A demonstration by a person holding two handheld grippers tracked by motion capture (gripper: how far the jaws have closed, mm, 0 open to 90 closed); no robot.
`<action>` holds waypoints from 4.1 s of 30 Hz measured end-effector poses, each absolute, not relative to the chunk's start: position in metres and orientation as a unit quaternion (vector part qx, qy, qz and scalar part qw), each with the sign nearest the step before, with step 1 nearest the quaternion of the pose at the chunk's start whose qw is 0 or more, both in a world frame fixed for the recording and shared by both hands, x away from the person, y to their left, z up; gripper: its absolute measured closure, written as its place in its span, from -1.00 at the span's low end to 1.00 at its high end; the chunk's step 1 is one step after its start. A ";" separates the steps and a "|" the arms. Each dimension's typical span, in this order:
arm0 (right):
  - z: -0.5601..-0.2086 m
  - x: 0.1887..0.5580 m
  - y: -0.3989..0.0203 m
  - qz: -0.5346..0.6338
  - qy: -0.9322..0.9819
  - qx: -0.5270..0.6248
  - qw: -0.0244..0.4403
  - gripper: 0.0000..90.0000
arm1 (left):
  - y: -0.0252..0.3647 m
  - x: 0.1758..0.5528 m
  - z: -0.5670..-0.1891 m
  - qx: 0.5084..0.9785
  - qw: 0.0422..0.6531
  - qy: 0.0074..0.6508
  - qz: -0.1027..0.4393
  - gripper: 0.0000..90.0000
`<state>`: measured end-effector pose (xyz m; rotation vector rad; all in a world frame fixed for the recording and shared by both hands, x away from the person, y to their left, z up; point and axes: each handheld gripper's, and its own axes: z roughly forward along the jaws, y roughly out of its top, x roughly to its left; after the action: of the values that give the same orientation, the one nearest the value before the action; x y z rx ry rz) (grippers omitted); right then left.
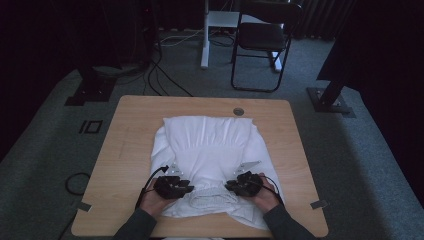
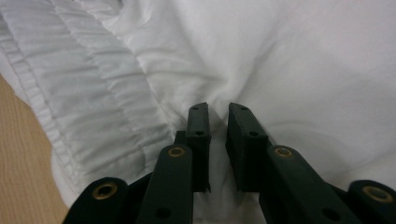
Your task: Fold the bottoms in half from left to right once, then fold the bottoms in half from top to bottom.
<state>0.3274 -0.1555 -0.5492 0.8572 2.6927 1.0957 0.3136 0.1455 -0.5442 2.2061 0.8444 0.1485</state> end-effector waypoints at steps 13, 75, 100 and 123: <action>-0.513 0.394 -0.180 0.412 0.816 0.372 0.163 0.30 | 0.157 0.394 -0.502 0.821 0.391 0.377 0.178 0.29; -0.564 0.356 -0.190 0.418 0.803 0.407 0.120 0.27 | 0.210 0.464 -0.545 0.765 0.332 0.524 0.173 -0.41; -0.540 0.365 -0.204 0.433 0.791 0.414 0.122 0.04 | 0.210 0.460 -0.545 0.781 0.333 0.504 0.158 -0.23; -0.545 0.497 -0.228 0.378 0.749 0.532 0.113 -0.32 | 0.210 0.458 -0.543 0.783 0.337 0.503 0.144 -0.03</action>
<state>0.4965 -0.2283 -0.5453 1.5617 2.1980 1.1093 0.4577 0.2096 -0.5431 2.0408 1.3110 0.3762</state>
